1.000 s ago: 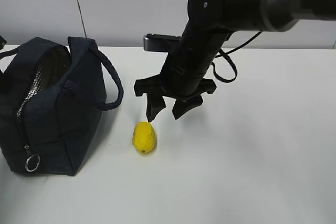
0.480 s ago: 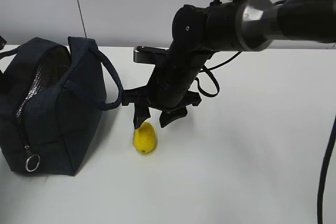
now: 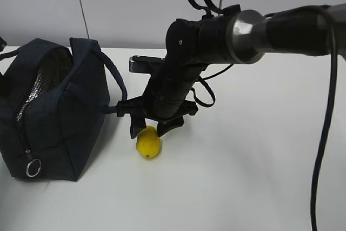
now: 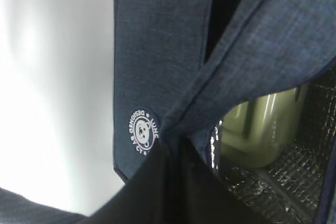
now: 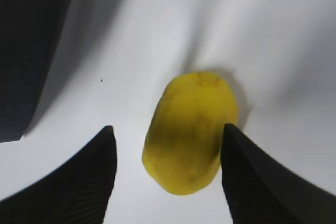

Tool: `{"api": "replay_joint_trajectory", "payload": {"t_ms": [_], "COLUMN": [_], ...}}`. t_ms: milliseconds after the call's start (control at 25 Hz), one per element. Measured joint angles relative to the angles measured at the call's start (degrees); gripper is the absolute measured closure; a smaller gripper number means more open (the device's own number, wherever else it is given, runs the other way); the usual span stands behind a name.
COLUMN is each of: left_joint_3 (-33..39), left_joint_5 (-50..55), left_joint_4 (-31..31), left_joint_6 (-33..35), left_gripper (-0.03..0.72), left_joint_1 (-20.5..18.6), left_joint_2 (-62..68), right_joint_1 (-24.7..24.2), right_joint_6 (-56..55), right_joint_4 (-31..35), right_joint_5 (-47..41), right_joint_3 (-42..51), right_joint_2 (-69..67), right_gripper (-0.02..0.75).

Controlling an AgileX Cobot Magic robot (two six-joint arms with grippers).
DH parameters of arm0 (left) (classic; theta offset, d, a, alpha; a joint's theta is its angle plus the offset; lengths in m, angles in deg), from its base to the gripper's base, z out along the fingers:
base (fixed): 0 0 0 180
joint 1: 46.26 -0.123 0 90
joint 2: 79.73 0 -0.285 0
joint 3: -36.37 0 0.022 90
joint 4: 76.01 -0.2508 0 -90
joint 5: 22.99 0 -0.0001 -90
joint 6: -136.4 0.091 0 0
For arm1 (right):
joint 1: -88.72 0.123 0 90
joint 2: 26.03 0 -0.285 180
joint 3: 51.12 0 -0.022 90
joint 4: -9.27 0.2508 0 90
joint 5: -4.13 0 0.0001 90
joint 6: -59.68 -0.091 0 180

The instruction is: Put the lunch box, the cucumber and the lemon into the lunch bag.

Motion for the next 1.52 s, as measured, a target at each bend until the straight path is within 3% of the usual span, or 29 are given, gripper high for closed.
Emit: {"api": "replay_joint_trajectory", "payload": {"t_ms": [1360,1520], "left_joint_3": [0.00,0.00], "left_joint_5": [-0.09,-0.09], "left_joint_4": [-0.08,-0.08], "left_joint_6": [0.00,0.00], "left_gripper": [0.694,0.694], "left_joint_1": [0.00,0.00], "left_joint_2": [0.00,0.00], "right_joint_1": [0.00,0.00], "right_joint_6": [-0.74,-0.74], "right_joint_4": [-1.95,-1.95], "right_joint_5": [-1.19,-1.81], "right_joint_3": [0.00,0.00], "right_joint_2": [-2.80,-3.05], "right_gripper": [0.270,0.299]}}
